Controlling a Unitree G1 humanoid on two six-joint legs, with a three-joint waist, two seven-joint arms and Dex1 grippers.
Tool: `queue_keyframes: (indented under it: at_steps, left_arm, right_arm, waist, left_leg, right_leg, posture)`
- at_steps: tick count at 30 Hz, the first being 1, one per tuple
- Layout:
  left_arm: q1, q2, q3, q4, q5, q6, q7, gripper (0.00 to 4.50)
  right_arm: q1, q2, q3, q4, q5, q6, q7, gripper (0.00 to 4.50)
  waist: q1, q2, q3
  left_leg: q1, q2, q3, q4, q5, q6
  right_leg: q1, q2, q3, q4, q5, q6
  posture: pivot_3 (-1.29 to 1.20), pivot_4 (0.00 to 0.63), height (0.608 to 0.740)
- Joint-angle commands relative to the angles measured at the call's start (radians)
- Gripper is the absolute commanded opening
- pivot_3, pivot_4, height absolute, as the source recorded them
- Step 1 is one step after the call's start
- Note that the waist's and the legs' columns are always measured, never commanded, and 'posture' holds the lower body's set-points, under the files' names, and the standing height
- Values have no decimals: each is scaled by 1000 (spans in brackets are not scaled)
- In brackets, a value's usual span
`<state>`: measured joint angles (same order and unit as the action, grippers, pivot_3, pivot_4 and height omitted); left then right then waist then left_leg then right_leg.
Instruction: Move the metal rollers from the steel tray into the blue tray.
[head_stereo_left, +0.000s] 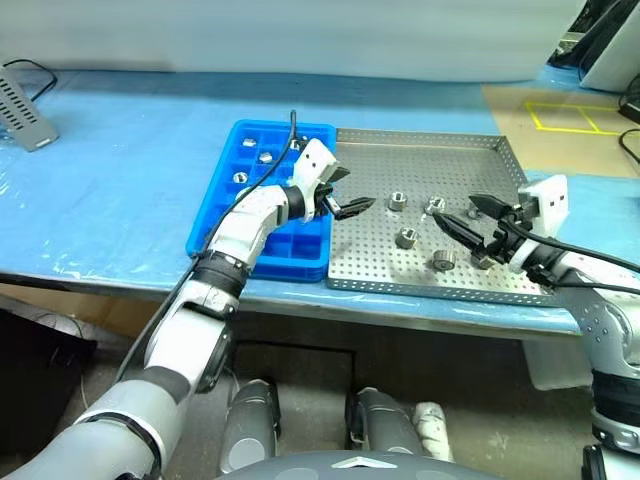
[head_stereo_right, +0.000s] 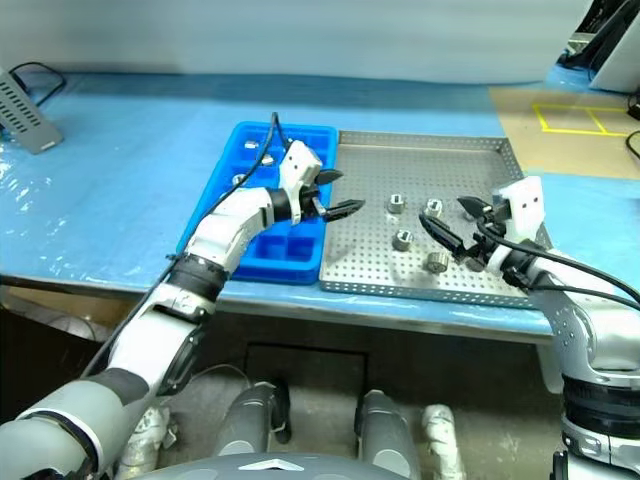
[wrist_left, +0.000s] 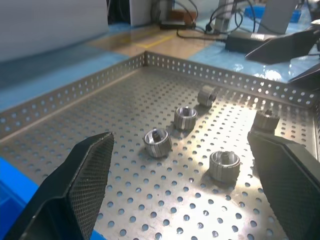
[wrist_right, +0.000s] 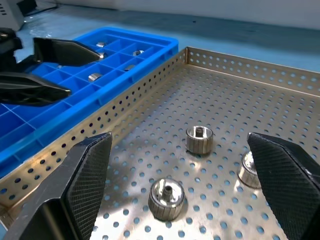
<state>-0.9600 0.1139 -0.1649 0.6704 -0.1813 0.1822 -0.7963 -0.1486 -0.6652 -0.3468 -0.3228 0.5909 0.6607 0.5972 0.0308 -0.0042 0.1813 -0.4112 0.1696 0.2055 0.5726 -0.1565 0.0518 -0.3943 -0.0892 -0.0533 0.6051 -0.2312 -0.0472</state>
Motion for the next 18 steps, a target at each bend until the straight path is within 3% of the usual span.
queue_keyframes:
  at_steps: [1,8,13,18]
  left_arm:
    - [-129,-46,6,212,54,-98,32,4500]
    - [-284,-120,52,525,104,-156,123,4500]
    - [-317,-153,77,606,148,-150,270,4500]
    - [-320,-186,109,624,153,-143,259,4500]
  right_arm:
    - [63,-1,-98,-133,46,28,-46,4477]
    - [226,28,-248,-301,96,84,-150,4477]
    - [354,65,-378,-402,145,84,-195,4477]
    - [450,115,-438,-469,166,71,-250,4477]
  waist:
    - [-14,1,0]
    - [-66,2,-1]
    - [-115,6,-3]
    - [-172,6,-4]
  left_leg:
    - [0,0,0,0,0,1]
    - [-3,-2,0,1,-3,8]
    - [-8,-2,0,2,-6,11]
    - [-13,-5,0,4,-11,18]
  right_leg:
    - [0,0,0,-1,0,0]
    - [0,-1,0,-6,0,1]
    - [0,-1,-2,-16,3,7]
    - [2,-4,-2,-24,4,9]
  posture:
    - [-528,150,740]
    - [-680,150,740]
    - [-790,150,740]
    - [-862,150,740]
